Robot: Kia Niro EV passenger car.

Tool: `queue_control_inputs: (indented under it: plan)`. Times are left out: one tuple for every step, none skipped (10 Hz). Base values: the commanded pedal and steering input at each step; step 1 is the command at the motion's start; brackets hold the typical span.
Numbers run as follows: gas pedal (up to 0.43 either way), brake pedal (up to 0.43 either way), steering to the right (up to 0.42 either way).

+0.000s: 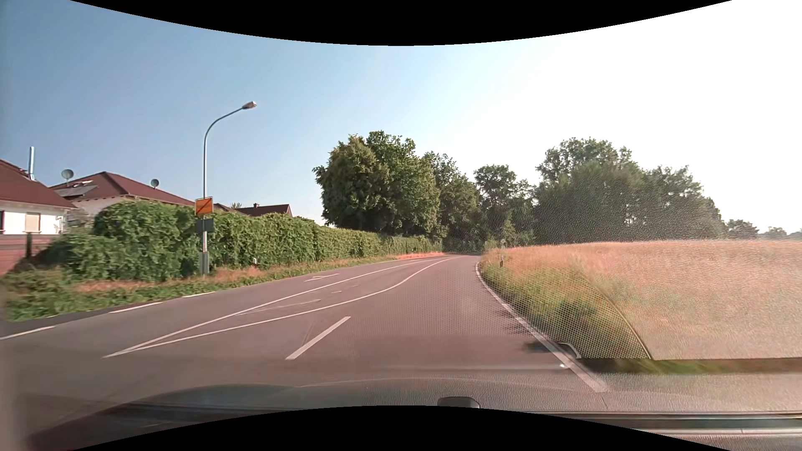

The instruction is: Follow the waypoints while adhering to traffic rules and regulations

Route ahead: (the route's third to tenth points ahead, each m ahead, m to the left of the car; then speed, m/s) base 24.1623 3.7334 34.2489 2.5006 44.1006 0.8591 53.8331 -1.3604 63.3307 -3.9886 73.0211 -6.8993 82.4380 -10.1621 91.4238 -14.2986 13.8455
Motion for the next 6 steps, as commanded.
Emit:
queue_control_inputs:
  plan:
    - [0.059,0.0,0.015]
    - [0.059,0.0,0.015]
    - [0.059,0.0,0.015]
    - [0.059,0.0,0.015]
    - [0.059,0.0,0.015]
    - [0.059,0.0,0.015]
